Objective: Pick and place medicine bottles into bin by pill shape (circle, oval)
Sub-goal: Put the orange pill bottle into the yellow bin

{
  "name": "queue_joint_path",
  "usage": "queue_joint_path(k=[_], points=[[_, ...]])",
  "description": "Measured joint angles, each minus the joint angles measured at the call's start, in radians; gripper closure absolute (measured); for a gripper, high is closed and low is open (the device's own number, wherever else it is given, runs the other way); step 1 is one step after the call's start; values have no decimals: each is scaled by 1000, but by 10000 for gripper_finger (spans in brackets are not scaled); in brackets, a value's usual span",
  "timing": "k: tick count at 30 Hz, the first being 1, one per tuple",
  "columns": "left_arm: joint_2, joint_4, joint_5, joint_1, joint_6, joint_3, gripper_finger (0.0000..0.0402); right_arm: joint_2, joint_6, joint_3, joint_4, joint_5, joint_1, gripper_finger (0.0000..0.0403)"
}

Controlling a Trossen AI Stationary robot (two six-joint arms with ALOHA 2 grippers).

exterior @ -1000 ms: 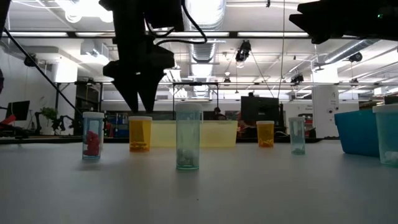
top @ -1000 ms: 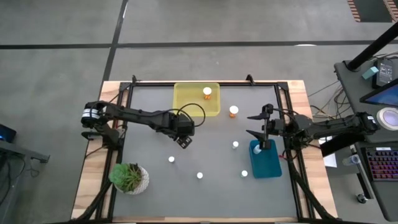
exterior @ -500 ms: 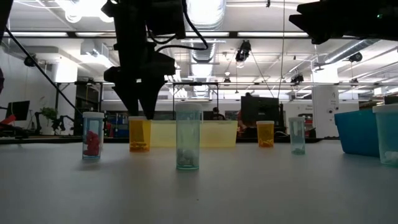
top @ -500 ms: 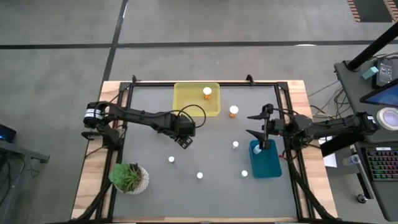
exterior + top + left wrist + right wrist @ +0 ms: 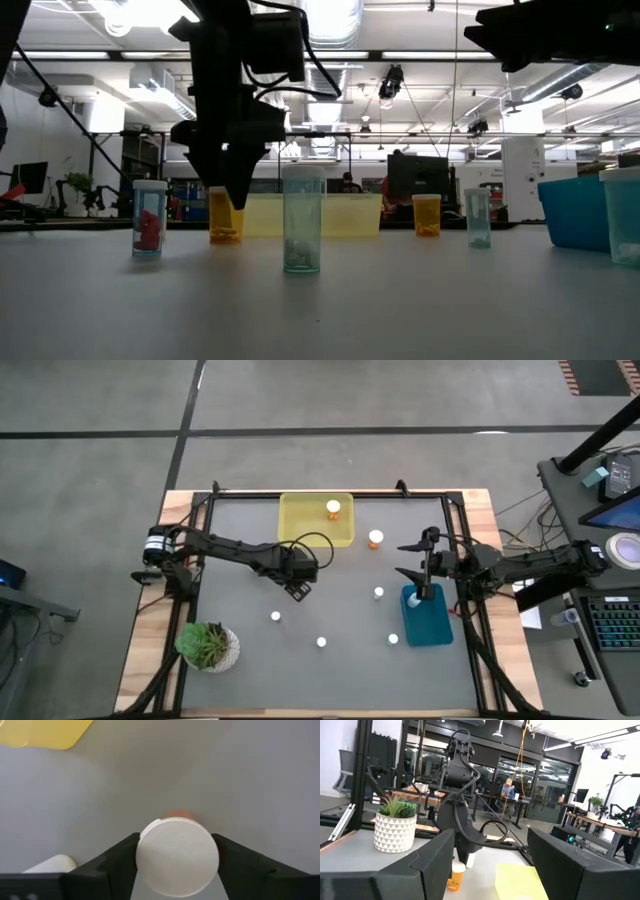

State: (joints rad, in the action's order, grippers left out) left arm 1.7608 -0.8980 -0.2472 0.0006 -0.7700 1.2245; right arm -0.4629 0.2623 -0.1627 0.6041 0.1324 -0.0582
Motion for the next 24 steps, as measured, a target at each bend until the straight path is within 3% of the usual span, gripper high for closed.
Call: queue_joint_path(k=[5, 12, 18, 24], points=[[-18, -3, 3, 0, 0, 0, 213, 0, 0, 0, 0, 1, 0, 158], [-44, -8, 31, -2, 27, 51, 213, 0, 1, 0, 0, 1, 0, 158], [-45, 0, 47, 11, 203, 189, 213, 0, 3, 0, -1, 1, 0, 158], [-45, 0, 29, 96, 383, 307, 213, 0, 2, 0, -1, 1, 0, 158]])
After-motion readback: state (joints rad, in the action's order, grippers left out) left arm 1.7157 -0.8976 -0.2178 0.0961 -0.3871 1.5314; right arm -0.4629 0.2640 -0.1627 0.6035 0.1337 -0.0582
